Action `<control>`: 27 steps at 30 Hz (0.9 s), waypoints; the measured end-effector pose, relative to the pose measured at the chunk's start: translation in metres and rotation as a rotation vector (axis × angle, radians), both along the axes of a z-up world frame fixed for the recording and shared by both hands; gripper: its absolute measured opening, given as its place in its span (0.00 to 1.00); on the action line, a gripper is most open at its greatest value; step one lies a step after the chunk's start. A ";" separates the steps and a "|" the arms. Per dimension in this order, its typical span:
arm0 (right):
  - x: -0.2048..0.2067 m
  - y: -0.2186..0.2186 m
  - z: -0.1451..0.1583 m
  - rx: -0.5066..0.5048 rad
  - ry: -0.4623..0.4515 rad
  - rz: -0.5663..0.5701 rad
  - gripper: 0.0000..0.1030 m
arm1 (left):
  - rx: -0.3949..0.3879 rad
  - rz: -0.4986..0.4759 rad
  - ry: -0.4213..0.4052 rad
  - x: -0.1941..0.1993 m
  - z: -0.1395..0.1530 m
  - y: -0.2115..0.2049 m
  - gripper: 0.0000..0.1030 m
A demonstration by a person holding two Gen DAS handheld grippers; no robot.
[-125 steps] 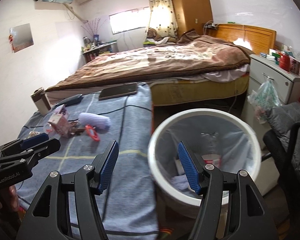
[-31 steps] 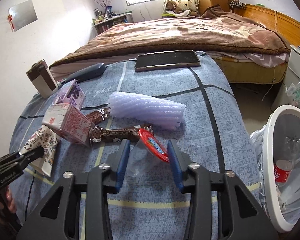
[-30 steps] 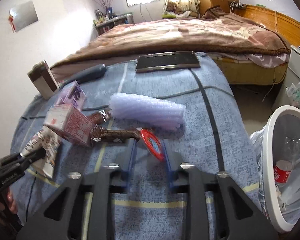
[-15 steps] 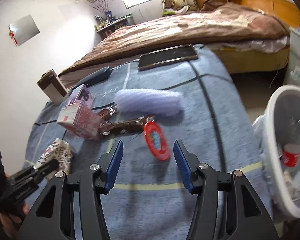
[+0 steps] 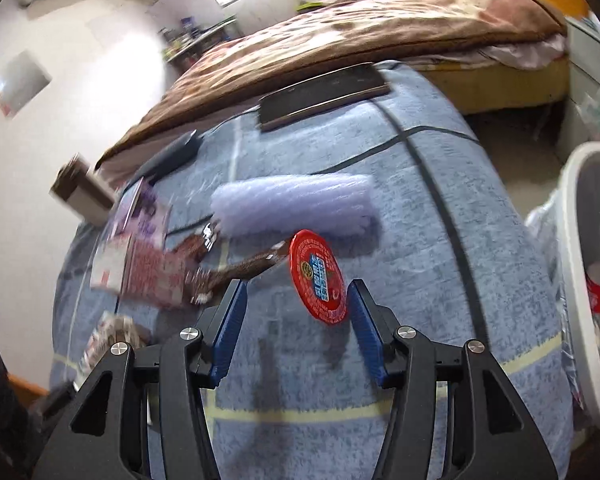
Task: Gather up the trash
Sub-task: 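Grasp the patterned paper wrapper with the left tool while the right tool grasps the red-lidded plastic bag, then carry wrapper and plastic bag over the bin and open both tools to drop them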
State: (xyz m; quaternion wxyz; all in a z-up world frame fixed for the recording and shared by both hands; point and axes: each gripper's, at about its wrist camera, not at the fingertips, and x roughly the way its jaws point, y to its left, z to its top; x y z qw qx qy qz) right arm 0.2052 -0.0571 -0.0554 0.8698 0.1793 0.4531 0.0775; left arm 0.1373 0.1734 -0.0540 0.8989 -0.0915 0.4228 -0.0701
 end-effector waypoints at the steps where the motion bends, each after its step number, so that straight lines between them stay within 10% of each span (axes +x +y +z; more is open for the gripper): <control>1: 0.001 -0.001 0.000 0.002 -0.002 -0.005 0.53 | -0.002 -0.002 0.002 0.001 0.000 0.000 0.21; 27: -0.022 -0.009 0.007 -0.019 -0.059 0.074 0.35 | 0.002 -0.030 -0.032 -0.015 0.015 -0.025 0.20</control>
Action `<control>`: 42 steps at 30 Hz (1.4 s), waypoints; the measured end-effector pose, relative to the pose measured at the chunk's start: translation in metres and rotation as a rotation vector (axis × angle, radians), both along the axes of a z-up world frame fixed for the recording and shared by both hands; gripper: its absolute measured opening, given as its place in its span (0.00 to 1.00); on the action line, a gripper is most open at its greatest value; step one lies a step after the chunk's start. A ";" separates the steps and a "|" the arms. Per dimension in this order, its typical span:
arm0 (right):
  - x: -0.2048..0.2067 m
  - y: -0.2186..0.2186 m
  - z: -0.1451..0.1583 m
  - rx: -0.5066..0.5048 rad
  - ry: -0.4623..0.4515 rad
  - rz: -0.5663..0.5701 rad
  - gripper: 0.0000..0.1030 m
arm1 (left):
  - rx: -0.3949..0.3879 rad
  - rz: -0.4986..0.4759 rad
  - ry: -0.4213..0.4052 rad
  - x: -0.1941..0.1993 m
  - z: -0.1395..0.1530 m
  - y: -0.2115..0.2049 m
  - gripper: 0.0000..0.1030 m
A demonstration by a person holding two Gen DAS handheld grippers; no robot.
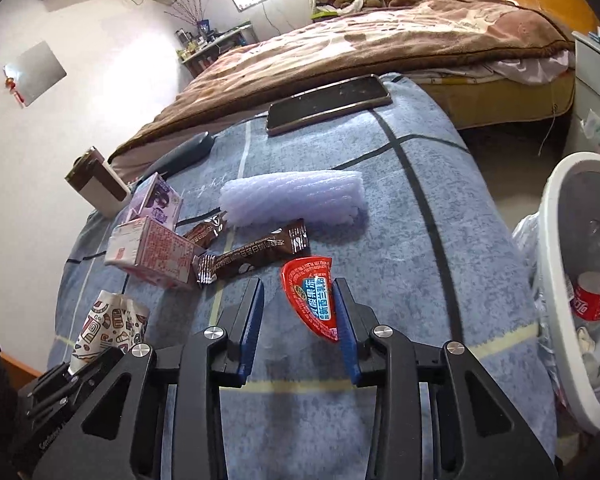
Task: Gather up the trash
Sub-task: 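Carry wrapper and plastic bag over the bin and open both tools to drop them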
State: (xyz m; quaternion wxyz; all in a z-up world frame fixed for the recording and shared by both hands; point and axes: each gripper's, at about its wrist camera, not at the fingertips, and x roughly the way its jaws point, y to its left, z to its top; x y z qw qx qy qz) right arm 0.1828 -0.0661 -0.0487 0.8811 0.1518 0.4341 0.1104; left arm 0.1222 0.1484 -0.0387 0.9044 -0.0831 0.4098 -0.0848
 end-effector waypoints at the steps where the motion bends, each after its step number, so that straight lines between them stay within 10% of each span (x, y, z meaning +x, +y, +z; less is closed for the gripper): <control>1: -0.003 -0.002 0.001 -0.001 -0.006 0.000 0.35 | 0.004 -0.007 -0.005 -0.002 0.002 -0.004 0.20; 42: -0.074 -0.202 0.038 -0.132 -0.106 -0.265 0.33 | 0.046 -0.392 -0.098 0.006 0.047 -0.263 0.21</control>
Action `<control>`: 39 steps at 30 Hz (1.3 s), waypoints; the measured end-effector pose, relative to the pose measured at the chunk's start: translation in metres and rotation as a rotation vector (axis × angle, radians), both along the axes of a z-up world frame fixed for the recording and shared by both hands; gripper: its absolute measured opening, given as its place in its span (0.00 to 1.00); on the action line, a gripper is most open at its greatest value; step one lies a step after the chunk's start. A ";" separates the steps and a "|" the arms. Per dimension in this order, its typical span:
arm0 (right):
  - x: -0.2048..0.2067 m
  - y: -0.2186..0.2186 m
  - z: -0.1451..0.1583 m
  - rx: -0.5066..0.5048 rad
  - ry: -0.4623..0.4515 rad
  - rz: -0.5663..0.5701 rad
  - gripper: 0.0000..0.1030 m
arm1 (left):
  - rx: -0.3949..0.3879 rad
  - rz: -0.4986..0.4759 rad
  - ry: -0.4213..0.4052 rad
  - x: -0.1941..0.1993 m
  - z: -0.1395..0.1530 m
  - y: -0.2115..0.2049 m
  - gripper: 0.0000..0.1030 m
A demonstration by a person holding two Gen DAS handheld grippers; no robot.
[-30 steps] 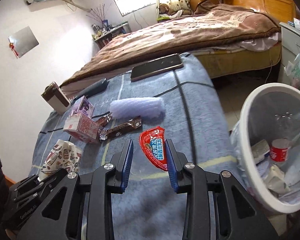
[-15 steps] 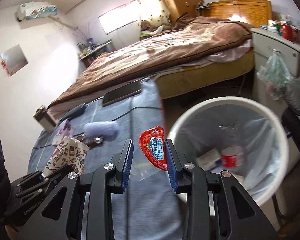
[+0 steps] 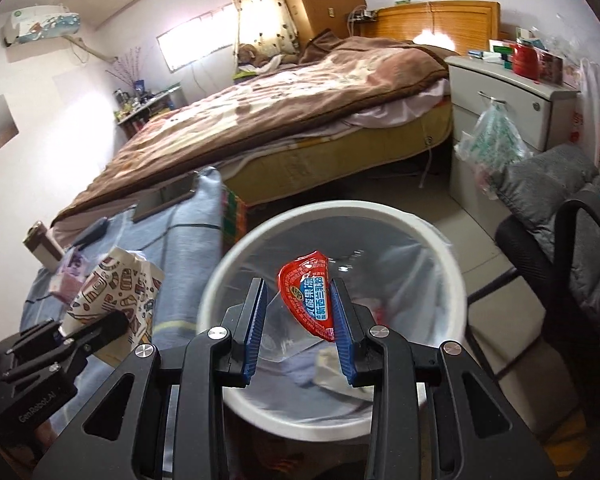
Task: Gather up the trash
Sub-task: 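Carry wrapper and plastic bag over the bin and open both tools to drop them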
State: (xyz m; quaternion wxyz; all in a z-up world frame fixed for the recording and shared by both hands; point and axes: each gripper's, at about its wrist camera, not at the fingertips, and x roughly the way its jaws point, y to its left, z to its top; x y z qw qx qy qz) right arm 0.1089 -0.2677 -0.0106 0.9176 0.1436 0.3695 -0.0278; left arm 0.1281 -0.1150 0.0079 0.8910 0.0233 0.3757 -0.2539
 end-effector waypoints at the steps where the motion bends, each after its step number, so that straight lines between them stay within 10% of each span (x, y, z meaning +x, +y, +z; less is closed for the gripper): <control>1: 0.000 -0.003 -0.001 -0.008 0.005 -0.003 0.33 | 0.004 -0.006 0.005 0.001 -0.001 -0.005 0.21; 21: 0.012 -0.036 -0.029 -0.052 0.132 -0.063 0.35 | 0.010 -0.046 0.048 0.016 -0.013 -0.045 0.21; 25: 0.010 -0.037 -0.027 -0.037 0.124 -0.073 0.50 | -0.011 -0.038 0.060 0.019 -0.014 -0.042 0.43; 39: 0.001 -0.028 -0.010 -0.018 0.057 -0.078 0.58 | -0.017 -0.004 0.003 0.003 0.004 -0.015 0.44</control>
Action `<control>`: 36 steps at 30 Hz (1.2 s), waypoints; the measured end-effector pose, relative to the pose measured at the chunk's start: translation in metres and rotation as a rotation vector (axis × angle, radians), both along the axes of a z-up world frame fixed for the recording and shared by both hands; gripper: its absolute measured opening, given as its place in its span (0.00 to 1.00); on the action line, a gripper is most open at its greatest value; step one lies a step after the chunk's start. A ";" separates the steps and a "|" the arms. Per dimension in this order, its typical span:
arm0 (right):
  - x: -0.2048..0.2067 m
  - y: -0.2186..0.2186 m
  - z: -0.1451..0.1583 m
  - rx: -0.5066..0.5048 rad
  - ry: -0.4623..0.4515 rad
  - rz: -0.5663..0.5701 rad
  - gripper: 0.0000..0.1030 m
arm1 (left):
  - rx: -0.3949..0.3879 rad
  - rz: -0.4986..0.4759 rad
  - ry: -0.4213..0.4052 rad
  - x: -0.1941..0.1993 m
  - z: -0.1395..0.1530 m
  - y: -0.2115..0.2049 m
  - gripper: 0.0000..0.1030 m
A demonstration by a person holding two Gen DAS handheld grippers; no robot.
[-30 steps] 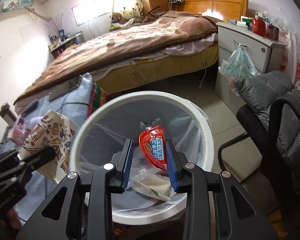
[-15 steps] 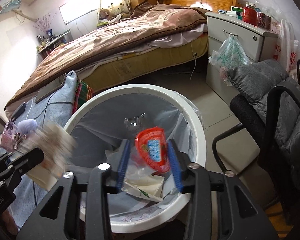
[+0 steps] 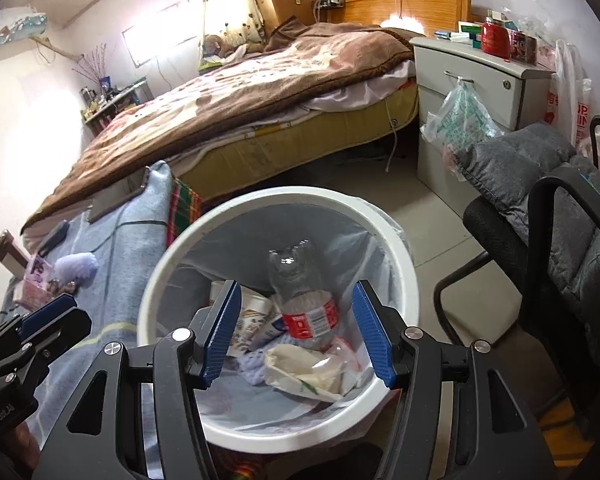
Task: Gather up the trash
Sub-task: 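Carry wrapper and plastic bag over the bin and open both tools to drop them, then move both tools back over the bed toward the milk carton and foam sleeve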
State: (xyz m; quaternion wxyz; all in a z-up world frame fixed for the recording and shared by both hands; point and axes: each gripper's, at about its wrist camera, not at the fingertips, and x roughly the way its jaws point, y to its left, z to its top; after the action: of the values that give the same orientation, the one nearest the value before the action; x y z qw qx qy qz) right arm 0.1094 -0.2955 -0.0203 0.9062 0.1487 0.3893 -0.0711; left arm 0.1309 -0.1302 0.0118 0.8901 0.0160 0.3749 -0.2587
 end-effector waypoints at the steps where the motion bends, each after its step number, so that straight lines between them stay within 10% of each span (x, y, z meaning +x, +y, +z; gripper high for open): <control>1: -0.001 0.002 0.001 -0.004 -0.004 0.001 0.58 | -0.005 0.004 -0.004 -0.002 0.002 0.004 0.45; 36: 0.009 0.126 0.020 -0.048 -0.108 0.243 0.58 | -0.012 0.404 -0.055 -0.023 0.005 0.197 0.55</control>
State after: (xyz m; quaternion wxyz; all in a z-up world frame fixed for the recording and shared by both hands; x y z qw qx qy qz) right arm 0.1186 -0.1694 -0.0005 0.9311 0.0822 0.3533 0.0380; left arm 0.1075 0.0670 0.0166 0.9339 -0.0576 0.3444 -0.0764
